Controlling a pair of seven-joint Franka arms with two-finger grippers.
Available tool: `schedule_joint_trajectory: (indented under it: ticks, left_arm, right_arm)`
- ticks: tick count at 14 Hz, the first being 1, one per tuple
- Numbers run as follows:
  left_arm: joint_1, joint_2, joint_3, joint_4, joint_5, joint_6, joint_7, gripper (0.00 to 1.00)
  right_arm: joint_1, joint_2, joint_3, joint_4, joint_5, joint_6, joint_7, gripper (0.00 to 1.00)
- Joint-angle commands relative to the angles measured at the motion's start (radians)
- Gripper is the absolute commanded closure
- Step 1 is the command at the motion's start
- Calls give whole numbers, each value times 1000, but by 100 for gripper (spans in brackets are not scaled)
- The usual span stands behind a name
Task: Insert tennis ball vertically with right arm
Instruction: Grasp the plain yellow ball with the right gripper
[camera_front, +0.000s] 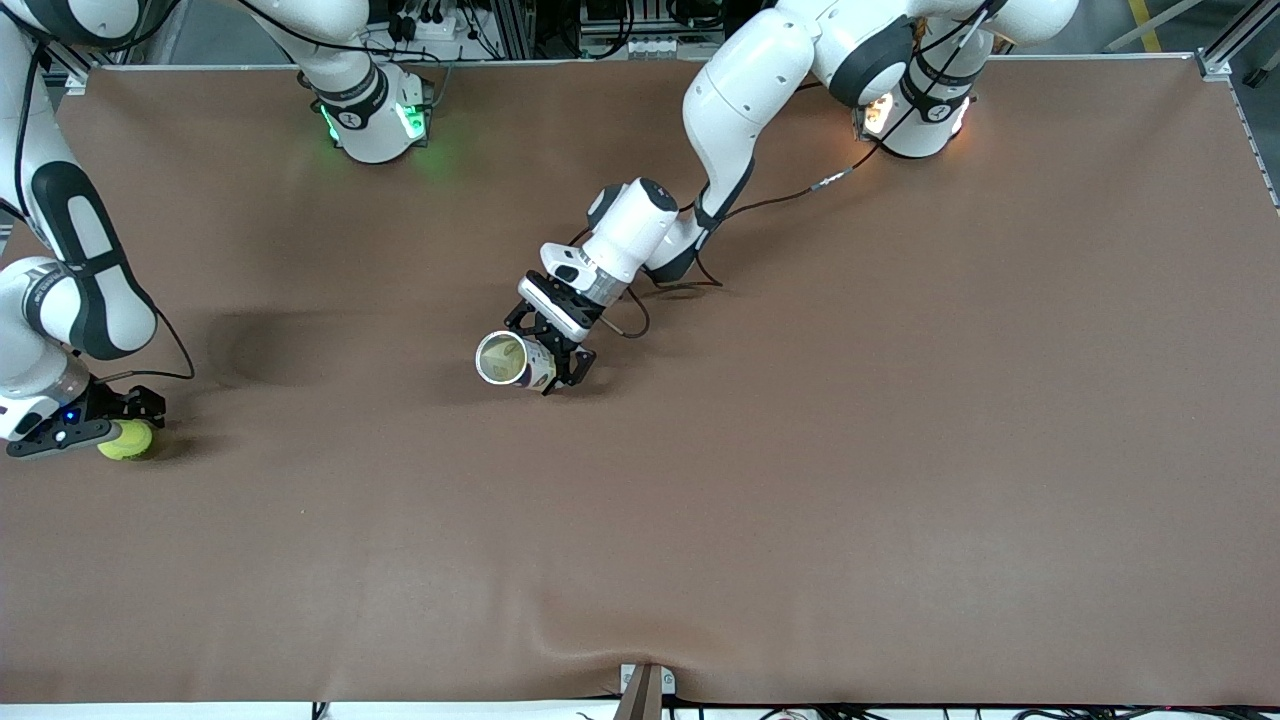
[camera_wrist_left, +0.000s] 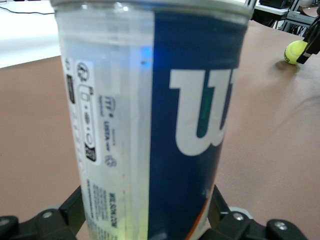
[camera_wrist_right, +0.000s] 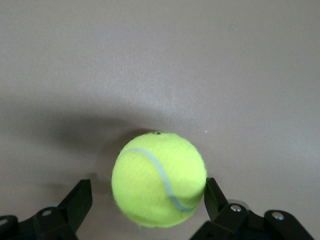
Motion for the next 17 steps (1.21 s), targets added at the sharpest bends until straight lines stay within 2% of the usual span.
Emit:
schedule_joint_trajectory:
  ticks: [1,3,4,5,8,9,10,11,13,14,17]
  left_arm:
    - [3,-20,2,-26,17,-12,-4,1]
    - [3,-21,2,-31,17,-13,-4,1]
    - [4,-24,2,-32,19,-13,-4,0]
    - [4,-26,2,-32,20,-19,-4,0]
    - [7,-41,1,-46,25,-36,-4,0]
    - [9,-50,1,-55,25,-39,-4,0]
    - [15,-58,1,-69,26,-42,-4,0]
    - [17,-66,1,-78,29,-42,-4,0]
    - [21,-75,-4,-89,32,-44,-4,0]
    - [23,-79,-5,-92,32,-50,-4,0]
    - [29,-92,-7,-109,32,-55,-4,0]
  right_arm:
    - [-35,44,39,16,31,98,-96,0]
    - [-37,44,42,17,28,100,-98,1]
    - [-39,44,42,17,26,100,-98,12]
    - [-39,44,42,17,26,100,-100,27]
    - [-49,38,57,23,33,95,-152,83]
    - [-55,24,80,20,33,87,-153,90]
    - [-63,-11,102,13,34,58,-152,94]
    - [-63,-49,119,13,39,-28,-147,99]
    - [-48,-153,154,17,97,-237,-141,100]
    - [-13,-213,154,17,109,-327,-124,100]
    - [131,-371,148,20,108,-552,119,100]
